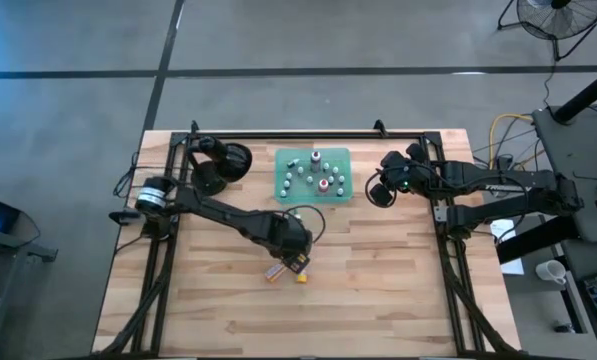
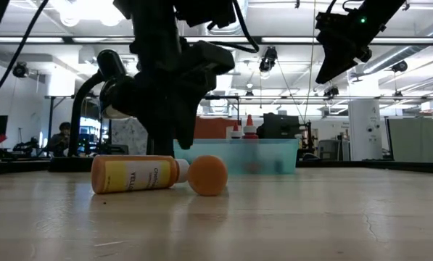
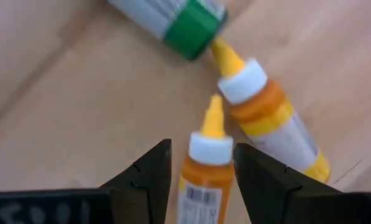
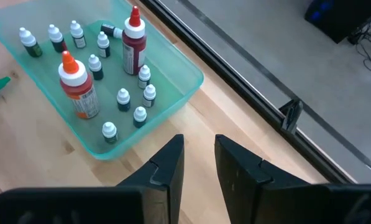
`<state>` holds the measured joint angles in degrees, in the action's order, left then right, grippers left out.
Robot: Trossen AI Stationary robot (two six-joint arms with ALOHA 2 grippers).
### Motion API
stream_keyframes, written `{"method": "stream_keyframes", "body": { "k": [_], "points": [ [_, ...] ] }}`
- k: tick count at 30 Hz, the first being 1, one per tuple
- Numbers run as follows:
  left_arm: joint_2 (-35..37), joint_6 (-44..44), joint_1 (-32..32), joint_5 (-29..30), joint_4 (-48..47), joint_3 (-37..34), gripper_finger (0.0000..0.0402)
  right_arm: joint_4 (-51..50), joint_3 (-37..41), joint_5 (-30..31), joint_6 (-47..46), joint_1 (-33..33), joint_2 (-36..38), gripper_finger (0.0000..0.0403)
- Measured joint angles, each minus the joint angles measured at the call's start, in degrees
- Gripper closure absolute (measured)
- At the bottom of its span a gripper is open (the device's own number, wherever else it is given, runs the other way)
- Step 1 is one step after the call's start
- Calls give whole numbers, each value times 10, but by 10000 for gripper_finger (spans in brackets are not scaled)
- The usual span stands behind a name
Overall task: Pick & Place food coloring
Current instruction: Put the left big yellow food coloring bottle into the bin
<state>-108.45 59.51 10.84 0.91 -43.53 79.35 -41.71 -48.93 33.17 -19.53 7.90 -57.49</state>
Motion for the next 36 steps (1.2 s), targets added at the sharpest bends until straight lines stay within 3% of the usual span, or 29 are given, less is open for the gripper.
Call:
{"method": "stream_keyframes", "body": {
  "k": [15, 36],
  "points": [
    [-52, 0, 26, 17, 21, 3, 257, 0, 0, -1, 0, 0, 0, 321],
    [-42, -59, 7, 49, 15, 7, 288, 0, 0, -1, 0, 0, 0, 321]
  ]
}}
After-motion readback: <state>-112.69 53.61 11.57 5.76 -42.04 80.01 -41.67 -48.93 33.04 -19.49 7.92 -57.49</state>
